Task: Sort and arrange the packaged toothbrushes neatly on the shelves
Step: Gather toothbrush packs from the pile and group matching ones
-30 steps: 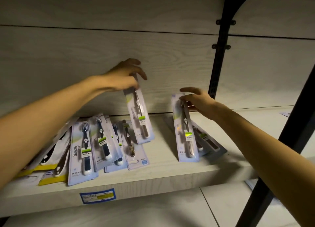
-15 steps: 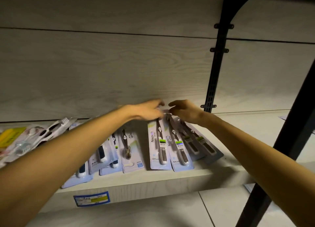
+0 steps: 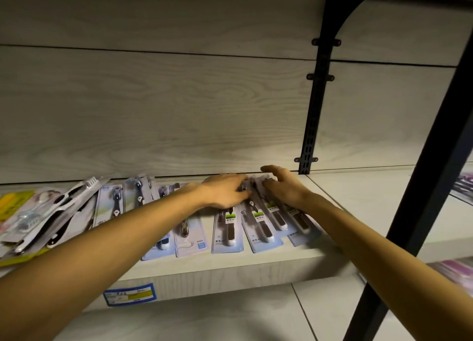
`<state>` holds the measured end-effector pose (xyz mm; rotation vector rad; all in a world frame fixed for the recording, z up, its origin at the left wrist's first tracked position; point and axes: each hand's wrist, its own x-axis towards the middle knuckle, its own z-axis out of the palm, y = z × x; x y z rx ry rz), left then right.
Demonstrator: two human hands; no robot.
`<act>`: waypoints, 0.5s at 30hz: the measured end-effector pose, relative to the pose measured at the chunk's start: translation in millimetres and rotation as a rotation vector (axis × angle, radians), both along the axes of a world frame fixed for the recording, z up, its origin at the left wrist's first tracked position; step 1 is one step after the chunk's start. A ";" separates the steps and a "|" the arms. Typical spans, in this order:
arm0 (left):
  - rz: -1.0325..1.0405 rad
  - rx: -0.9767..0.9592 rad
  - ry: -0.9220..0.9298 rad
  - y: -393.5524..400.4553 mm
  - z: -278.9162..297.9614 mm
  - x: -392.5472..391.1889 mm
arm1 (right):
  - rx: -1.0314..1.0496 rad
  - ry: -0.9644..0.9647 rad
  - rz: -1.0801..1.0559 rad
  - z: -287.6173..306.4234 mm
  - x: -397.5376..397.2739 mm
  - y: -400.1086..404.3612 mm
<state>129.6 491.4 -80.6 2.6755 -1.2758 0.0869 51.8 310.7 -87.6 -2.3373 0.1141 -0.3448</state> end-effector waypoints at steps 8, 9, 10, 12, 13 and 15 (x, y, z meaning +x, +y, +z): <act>0.035 0.060 0.054 -4.5 -5.6 4.1 | -0.089 0.119 -0.048 -1.4 -11.3 -11.7; 0.040 0.057 0.055 -5.6 -7.2 4.3 | -0.095 0.130 -0.041 -1.1 -12.8 -11.3; 0.044 0.054 0.049 -6.9 -9.4 4.0 | -0.119 0.129 -0.041 -0.9 -13.1 -9.5; 0.060 0.041 0.026 -10.3 -13.7 2.9 | -0.092 0.109 -0.090 -2.2 -10.7 -5.8; 0.071 0.033 0.012 -12.3 -15.8 2.6 | 0.034 0.099 -0.114 -1.8 -9.1 -4.6; 0.104 0.022 0.003 -15.9 -17.0 1.9 | 0.406 0.089 -0.112 -0.7 -3.8 -7.5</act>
